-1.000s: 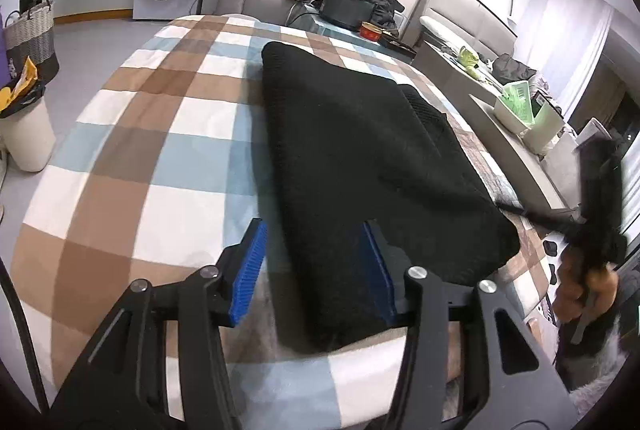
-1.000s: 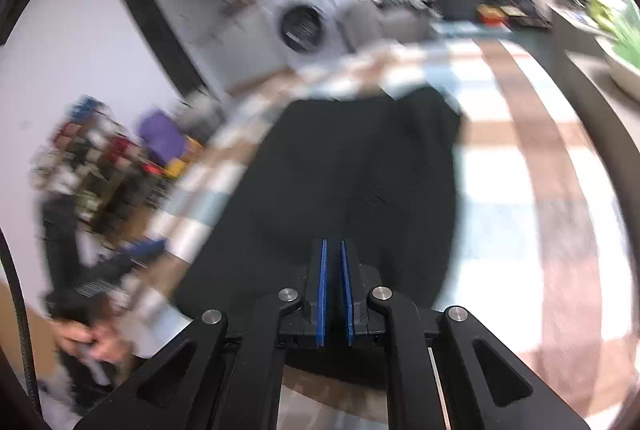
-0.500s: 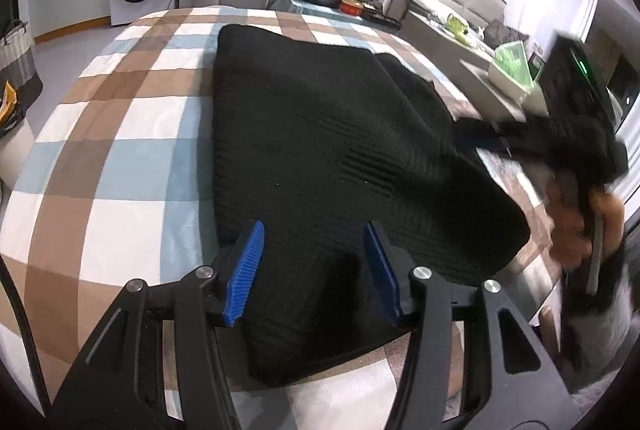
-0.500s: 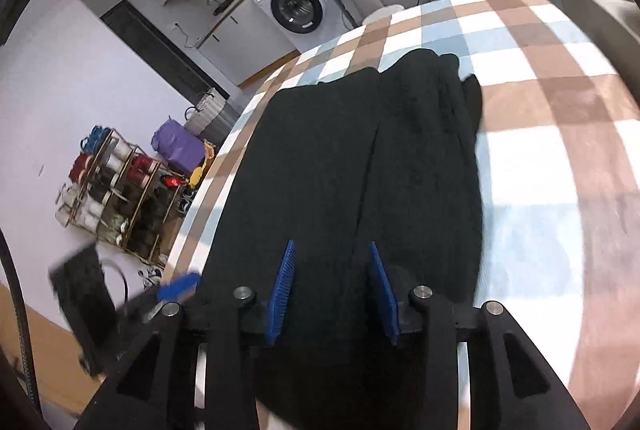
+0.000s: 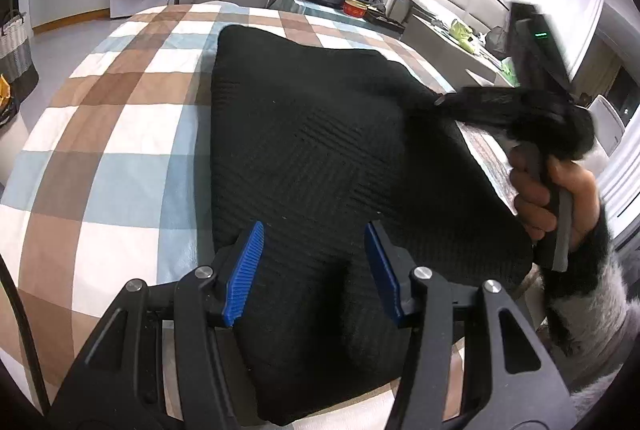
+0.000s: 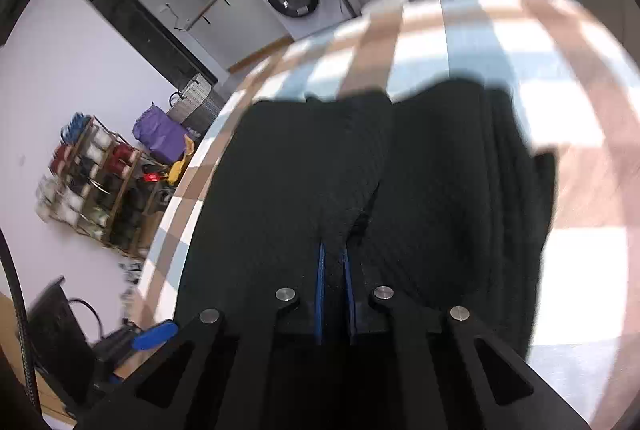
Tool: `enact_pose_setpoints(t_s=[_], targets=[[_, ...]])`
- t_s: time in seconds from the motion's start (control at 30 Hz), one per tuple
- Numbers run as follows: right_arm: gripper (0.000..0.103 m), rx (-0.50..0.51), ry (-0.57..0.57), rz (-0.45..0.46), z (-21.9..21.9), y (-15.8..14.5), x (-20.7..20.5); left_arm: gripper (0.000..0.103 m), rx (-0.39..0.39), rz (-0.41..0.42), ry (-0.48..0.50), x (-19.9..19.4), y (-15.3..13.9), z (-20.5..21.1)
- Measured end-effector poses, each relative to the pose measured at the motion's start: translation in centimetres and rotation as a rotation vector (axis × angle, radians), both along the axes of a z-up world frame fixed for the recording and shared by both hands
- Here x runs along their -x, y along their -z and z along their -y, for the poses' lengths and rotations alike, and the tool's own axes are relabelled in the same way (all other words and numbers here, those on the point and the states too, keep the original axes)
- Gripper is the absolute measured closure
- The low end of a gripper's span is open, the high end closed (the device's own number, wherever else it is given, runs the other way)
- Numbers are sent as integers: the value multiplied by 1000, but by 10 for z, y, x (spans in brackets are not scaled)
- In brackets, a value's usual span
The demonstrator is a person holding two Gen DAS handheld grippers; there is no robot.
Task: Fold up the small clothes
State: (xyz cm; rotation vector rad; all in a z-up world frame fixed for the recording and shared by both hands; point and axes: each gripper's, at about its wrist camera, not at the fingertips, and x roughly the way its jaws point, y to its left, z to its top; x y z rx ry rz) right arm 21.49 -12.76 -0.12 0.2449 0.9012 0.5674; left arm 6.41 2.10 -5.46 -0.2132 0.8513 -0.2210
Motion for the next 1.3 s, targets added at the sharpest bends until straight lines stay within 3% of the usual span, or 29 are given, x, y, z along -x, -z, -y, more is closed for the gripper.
enact_pose_setpoints(t_s=[0.1,0.2,0.33,0.5,0.63,0.73,0.83,0.9,0.97,1.0,1.1,1.2,1.3], targets=[[95,1,23,115,7,-34,21,53,4,17,0,4,-5,-2],[95,50,45,152,10,-43,31,52,0,27,-2,5,-8,-3],[95,107,86,21,19,-8,15,52,-2,16,-3,2,-4,-4],[88,55,92,-120,31,25,1,52,-23,-13,-29,-1,3,-9],[81,-11,55,-114,44,23,28,52,-17,-19,-40,-2,6,-13],[73,-99,27,-173,56,29,54,52,-11,-26,-41,-4,8,-12],[71,-125,-25,-200,52,34,73,52,-19,-26,-33,-5,8,-7],[71,-98,-44,-195,42,38,79,51,-21,-23,-29,-4,8,-5],[89,-40,-59,-190,30,41,82,51,-26,-20,-30,-3,6,-3],[93,-32,-60,-173,26,39,83,51,-25,-17,-30,-3,4,-3],[94,-51,-50,-50,27,12,90,51,-19,-2,-31,0,-2,-6],[94,-1,-26,27,31,-7,105,51,-24,11,-41,2,-7,-8],[94,100,13,-31,31,20,110,51,-15,12,-43,2,-6,-9]])
